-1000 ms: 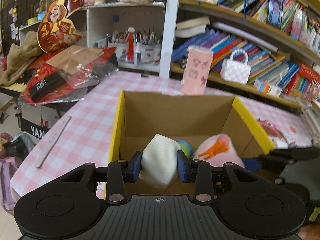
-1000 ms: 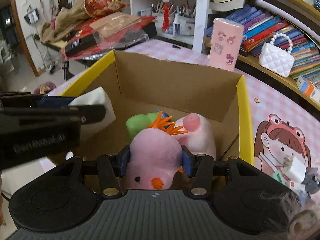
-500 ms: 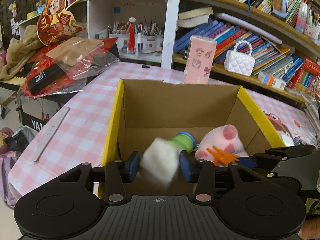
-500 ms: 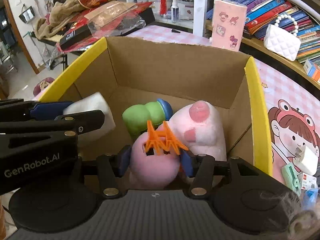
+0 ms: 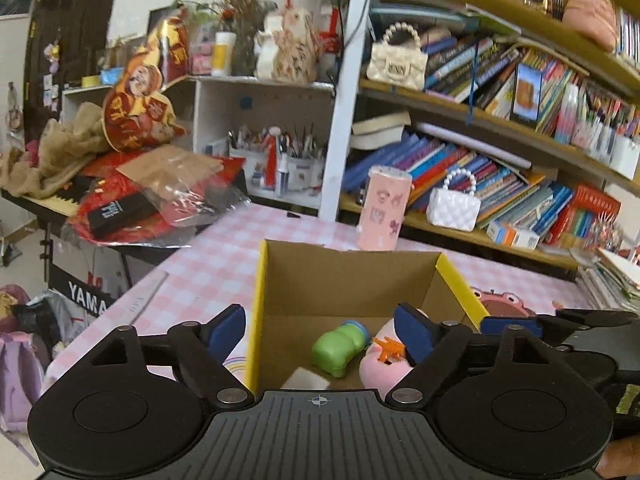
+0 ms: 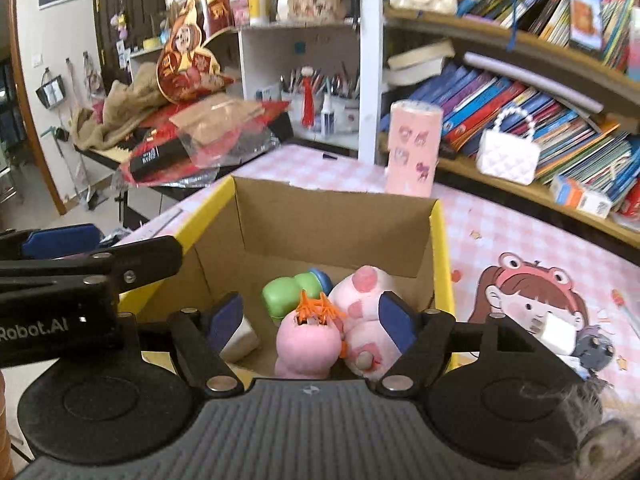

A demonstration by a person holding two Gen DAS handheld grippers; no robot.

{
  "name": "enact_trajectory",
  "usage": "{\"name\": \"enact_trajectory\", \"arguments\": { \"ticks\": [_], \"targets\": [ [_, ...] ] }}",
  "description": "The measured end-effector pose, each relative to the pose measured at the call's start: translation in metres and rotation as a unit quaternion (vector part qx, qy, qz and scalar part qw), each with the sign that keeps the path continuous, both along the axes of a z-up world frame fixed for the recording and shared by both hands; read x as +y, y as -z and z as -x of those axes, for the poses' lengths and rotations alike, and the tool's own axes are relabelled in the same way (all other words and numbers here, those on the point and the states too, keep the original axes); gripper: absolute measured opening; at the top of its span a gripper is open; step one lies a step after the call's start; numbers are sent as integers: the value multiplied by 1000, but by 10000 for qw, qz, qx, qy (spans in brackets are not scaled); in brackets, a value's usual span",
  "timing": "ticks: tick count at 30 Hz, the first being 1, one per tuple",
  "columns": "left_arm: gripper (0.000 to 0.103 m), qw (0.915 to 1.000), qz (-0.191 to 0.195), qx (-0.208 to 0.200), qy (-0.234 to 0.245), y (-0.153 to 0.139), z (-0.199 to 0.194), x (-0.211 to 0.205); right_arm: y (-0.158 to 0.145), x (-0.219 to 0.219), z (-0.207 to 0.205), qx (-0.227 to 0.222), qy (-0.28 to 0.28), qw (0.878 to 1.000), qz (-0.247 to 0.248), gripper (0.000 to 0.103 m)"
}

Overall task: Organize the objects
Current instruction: 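Open the left tool over the box while the right tool releases the chick inside, then move both tools away from the box toward the small items on the table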

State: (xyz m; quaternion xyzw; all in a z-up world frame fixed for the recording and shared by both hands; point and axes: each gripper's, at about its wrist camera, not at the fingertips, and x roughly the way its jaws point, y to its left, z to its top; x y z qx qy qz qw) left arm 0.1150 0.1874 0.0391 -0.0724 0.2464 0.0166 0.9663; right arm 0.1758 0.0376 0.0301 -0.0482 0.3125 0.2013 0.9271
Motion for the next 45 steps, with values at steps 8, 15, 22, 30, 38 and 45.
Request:
{"name": "enact_trajectory", "arguments": {
  "ticks": [8, 15, 22, 30, 38, 45],
  "targets": [
    [85, 9997, 117, 163, -143, 7, 43, 15, 2, 3, 53, -49, 176, 9997, 177, 76],
    [87, 9990, 166, 390, -132, 17, 76, 17, 10, 0, 93, 28, 335, 9990, 304, 79],
    [95, 9979, 0, 646, -29, 30, 106, 9, 22, -11, 134, 115, 612, 9971, 441, 82],
    [98, 9936, -145, 1053, 387, 44, 125, -10, 33, -32, 171, 257, 1159, 9915, 540, 86],
    [100, 9897, -298, 1067, 902, 44, 131, -38, 36, -60, 187, 373, 1705, 9833, 520, 88],
    [100, 9854, -251, 1115, 1259, 48, 124, -63, 37, -86, 195, 432, 2088, 9752, 595, 89]
  ]
}}
